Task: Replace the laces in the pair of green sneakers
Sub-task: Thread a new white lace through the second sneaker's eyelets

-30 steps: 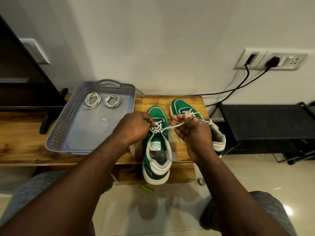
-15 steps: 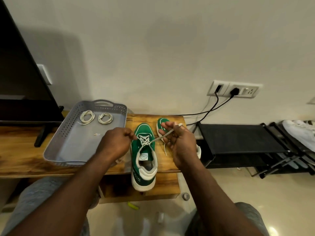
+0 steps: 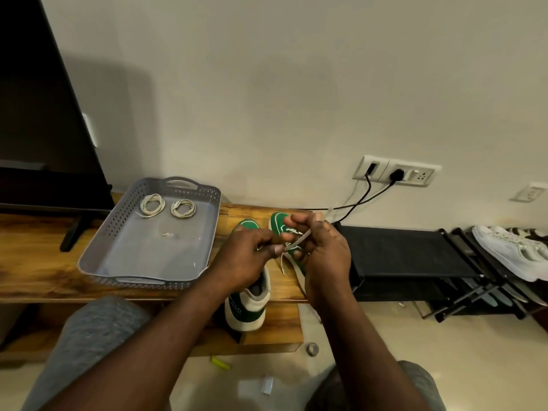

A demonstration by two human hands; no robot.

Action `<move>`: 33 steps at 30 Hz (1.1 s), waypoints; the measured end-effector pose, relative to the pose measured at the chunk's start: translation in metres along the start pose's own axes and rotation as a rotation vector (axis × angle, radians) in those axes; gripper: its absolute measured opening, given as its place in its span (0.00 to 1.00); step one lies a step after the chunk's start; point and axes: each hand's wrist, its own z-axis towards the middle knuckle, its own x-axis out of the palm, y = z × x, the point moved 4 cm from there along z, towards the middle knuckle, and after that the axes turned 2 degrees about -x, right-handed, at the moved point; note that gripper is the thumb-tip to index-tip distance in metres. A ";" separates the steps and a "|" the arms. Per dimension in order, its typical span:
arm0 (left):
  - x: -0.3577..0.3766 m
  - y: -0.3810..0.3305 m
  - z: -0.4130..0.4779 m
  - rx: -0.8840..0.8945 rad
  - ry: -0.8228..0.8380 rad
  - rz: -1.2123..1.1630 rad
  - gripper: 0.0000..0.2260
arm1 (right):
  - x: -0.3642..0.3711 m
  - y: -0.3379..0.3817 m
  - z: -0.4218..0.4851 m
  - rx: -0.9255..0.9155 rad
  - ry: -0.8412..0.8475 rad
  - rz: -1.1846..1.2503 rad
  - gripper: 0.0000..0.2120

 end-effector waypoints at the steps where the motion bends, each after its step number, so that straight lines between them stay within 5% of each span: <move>1: -0.001 0.009 0.003 -0.028 -0.006 0.105 0.04 | -0.003 0.001 0.000 0.002 -0.006 -0.020 0.18; 6: 0.001 0.030 0.007 -0.097 -0.030 0.141 0.05 | -0.010 -0.013 0.002 -0.008 0.033 -0.135 0.17; 9: -0.007 0.032 0.008 -0.096 -0.197 0.288 0.04 | -0.011 -0.021 0.004 -0.073 0.055 -0.157 0.14; 14: -0.022 0.058 0.014 -0.380 -0.154 -0.169 0.07 | -0.023 -0.024 0.019 -0.198 -0.059 -0.161 0.09; 18: -0.012 0.071 0.011 -0.333 -0.012 0.313 0.04 | -0.027 -0.045 0.038 -0.178 -0.078 -0.228 0.08; 23: -0.001 0.077 0.016 -0.361 -0.020 0.342 0.10 | -0.017 -0.075 0.057 -0.225 0.003 -0.380 0.07; 27: 0.000 0.080 0.025 -0.350 -0.077 0.378 0.05 | -0.006 -0.095 0.068 -0.253 0.054 -0.501 0.06; 33: -0.002 0.109 0.026 -0.605 -0.106 -0.047 0.04 | 0.011 -0.119 0.076 -0.148 0.179 -0.577 0.08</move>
